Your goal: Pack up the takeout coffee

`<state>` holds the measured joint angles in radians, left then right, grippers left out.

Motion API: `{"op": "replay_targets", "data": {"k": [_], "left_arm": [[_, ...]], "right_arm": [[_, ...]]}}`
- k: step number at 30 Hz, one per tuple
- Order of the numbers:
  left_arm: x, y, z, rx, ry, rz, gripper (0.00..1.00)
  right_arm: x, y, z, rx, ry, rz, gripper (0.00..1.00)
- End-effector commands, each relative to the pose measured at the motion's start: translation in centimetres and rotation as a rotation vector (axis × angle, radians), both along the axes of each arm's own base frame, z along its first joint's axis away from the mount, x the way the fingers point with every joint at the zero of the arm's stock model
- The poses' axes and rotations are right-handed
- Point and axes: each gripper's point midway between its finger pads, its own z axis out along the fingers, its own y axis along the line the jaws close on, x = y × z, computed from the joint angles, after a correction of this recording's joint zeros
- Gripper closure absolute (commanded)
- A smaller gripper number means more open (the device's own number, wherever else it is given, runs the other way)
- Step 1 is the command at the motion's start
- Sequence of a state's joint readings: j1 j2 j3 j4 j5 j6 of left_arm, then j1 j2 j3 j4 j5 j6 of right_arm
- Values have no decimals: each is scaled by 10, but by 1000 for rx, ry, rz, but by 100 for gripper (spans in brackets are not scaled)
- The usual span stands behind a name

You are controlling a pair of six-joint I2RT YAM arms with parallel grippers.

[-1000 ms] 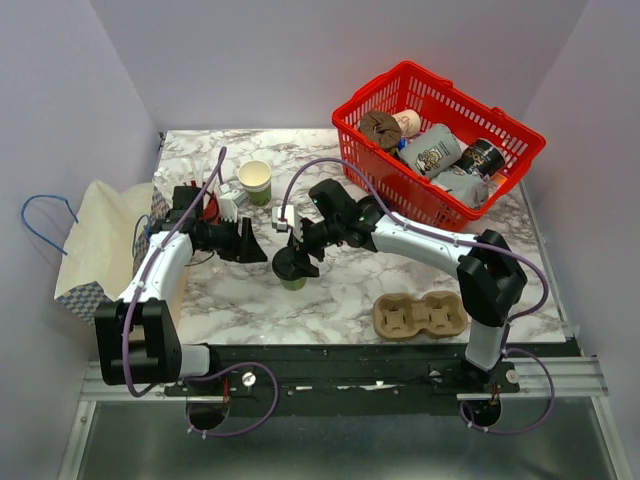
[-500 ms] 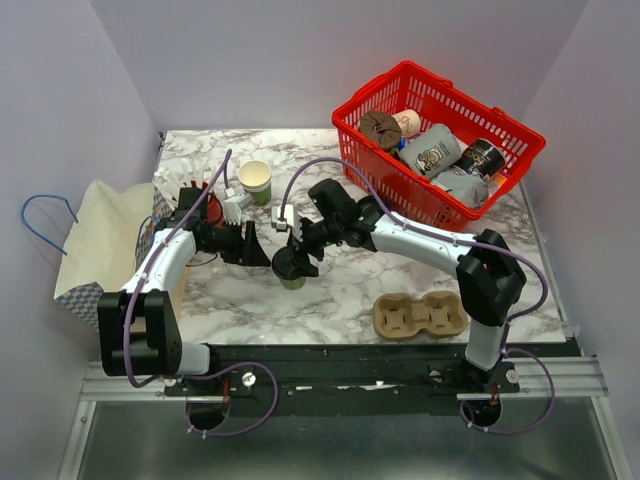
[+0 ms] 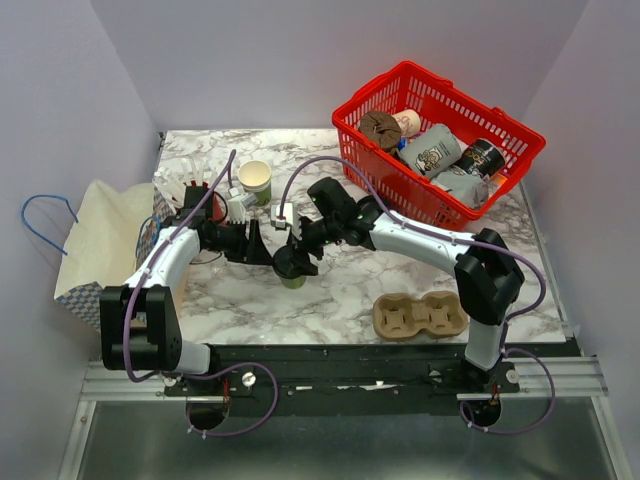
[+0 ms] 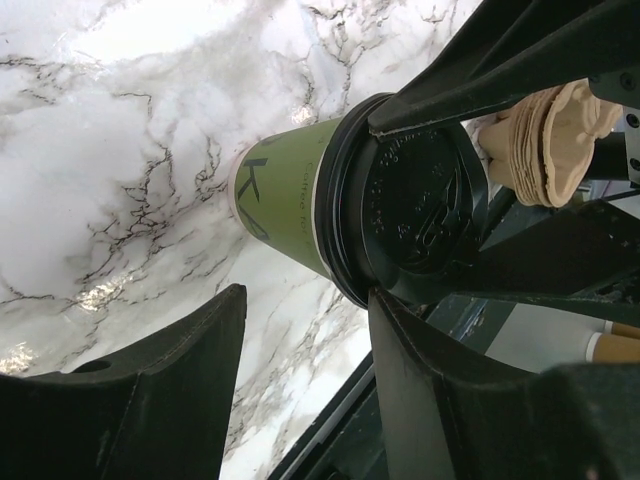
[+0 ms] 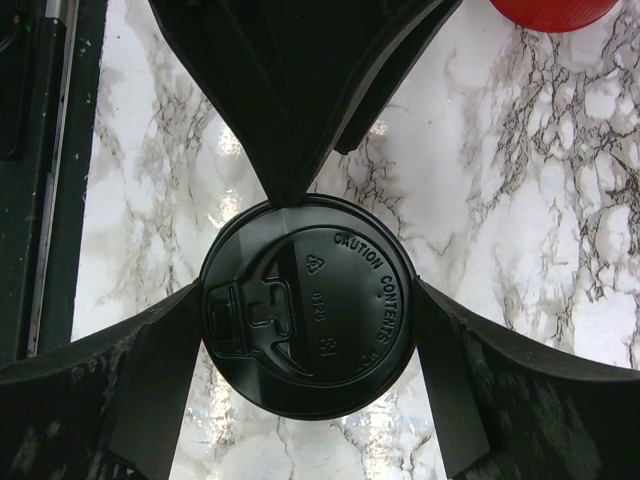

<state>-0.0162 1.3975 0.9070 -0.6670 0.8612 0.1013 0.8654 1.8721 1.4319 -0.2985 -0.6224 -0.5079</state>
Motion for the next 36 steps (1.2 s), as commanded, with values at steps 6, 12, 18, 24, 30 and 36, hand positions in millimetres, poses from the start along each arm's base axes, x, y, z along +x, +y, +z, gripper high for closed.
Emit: {"op": "replay_targets", "data": {"k": [6,12,18,24,30,36], "left_arm": [[0,14,-39,196,125,34,41],[-2,21,-53,262,172,47,42],[6,22,-44,267,129,57,43],[14,11,-18,192,-6,40,43],[12,18,-36,250,70,86,43],[17,32,-52,349,126,113,43]], "right_arm": [[7,-4,-31,-82,7,-45,11],[11,-9,-40,-107,-18,-64,11],[10,-19,-60,-134,-66,-53,13],[10,-32,-80,-177,-164,-28,13],[7,-37,-95,-217,-138,-31,14],[-3,-41,-104,-247,-72,-26,14]]}}
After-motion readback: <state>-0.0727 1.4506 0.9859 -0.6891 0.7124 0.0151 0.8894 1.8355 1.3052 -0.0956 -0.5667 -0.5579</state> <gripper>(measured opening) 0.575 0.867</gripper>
